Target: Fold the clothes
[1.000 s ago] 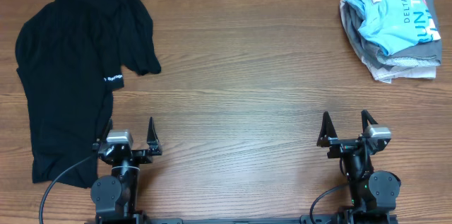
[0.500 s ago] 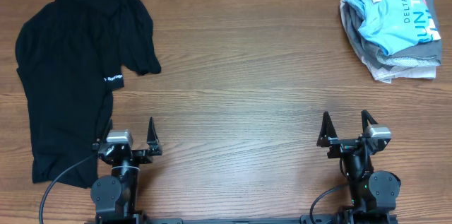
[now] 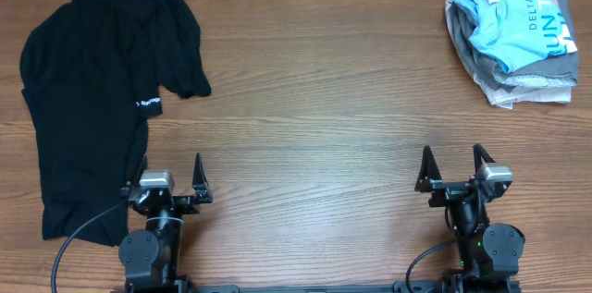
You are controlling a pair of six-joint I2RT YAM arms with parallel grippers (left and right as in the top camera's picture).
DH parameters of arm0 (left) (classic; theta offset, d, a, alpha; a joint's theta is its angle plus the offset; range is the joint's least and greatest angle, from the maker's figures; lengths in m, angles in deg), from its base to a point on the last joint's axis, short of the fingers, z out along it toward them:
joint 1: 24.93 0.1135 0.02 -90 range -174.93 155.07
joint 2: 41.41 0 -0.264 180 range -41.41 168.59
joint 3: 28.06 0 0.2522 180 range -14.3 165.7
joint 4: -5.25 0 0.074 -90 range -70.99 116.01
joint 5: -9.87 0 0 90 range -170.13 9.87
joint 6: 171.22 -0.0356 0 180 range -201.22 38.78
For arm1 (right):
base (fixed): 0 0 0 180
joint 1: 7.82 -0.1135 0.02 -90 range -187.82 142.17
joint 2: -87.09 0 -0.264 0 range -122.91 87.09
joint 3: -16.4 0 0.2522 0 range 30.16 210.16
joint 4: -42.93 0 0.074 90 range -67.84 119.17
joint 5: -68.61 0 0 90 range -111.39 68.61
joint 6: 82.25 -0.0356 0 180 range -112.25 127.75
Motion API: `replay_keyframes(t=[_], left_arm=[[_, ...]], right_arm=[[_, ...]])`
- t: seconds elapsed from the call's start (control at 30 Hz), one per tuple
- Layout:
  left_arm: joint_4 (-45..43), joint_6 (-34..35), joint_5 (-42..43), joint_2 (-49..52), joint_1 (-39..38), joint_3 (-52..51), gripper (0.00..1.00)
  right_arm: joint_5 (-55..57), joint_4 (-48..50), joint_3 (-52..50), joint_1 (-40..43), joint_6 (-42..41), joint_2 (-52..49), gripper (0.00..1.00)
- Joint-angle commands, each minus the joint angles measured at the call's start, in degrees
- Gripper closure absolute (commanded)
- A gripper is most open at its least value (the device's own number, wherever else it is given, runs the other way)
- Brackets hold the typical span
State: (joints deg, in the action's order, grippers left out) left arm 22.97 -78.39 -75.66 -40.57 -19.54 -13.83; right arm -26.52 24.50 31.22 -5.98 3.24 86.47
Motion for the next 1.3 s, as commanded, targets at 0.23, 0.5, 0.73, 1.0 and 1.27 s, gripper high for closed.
replay_keyframes(t=[0.23,0.5,0.73,1.0,1.27], left_arm=[[0.15,0.37,-0.42,-0.59,0.59,-0.2,0.0],[0.15,0.37,-0.42,-0.59,0.59,-0.2,0.0],[0.13,-0.26,-0.59,-0.59,0.59,-0.2,0.0],[0.31,-0.28,-3.78,-0.59,0.59,-0.2,0.0],[1.44,-0.17,-2.93,-0.52,0.59,2.27,0.0]], right_arm=[[-0.02,0.26,-0.61,0.15,-0.24,0.46,0.0],[-0.02,0.26,-0.61,0.15,-0.22,0.46,0.0],[0.39,0.26,-0.59,0.15,-0.2,0.46,0.0],[1.03,0.22,-0.59,0.15,-0.22,0.46,0.0],[-0.7,3.43,1.11,0.15,-0.26,0.0,0.0]])
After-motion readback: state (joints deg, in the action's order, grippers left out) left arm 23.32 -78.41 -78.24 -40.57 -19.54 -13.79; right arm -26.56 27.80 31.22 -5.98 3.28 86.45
